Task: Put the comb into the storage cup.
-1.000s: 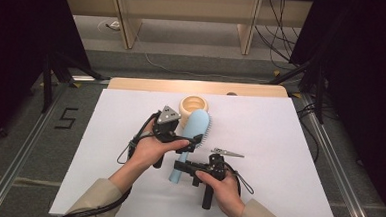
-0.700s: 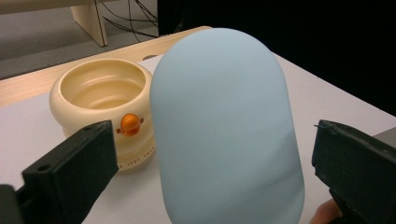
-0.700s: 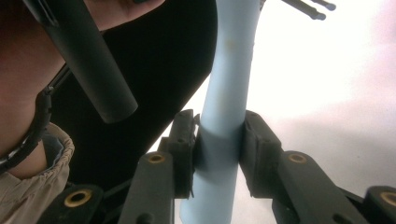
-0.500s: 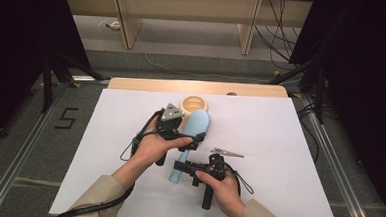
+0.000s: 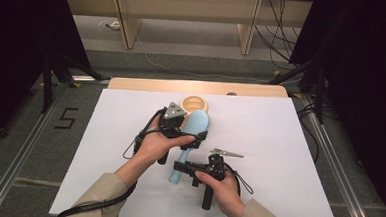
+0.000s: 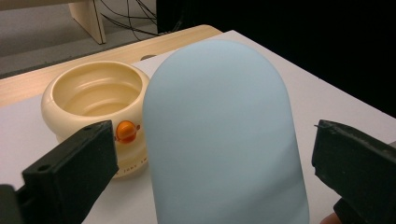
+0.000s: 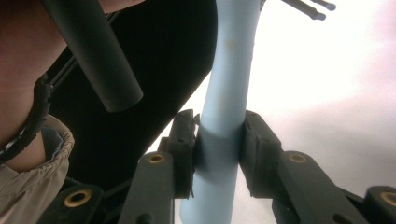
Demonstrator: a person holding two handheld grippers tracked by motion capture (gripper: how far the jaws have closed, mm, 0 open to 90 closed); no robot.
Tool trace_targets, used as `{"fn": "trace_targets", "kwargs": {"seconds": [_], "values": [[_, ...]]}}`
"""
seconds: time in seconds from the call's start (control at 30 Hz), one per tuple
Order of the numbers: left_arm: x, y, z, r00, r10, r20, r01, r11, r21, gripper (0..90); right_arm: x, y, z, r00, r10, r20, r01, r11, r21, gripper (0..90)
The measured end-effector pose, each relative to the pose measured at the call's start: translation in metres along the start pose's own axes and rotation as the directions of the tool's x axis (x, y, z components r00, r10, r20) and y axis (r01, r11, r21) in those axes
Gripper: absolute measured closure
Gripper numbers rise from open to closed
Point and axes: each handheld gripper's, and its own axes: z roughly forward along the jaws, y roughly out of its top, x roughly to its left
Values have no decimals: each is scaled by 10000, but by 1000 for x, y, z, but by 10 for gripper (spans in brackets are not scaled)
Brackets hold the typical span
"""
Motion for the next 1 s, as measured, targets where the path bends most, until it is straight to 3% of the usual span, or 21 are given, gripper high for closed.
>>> {"fn": "trace_targets", "kwargs": {"seconds": [1.0], "values": [[2, 7, 13, 9997, -223, 43, 222, 9996, 160, 0, 0, -1, 1, 10000, 4, 48, -5, 10000, 62, 687]]}}
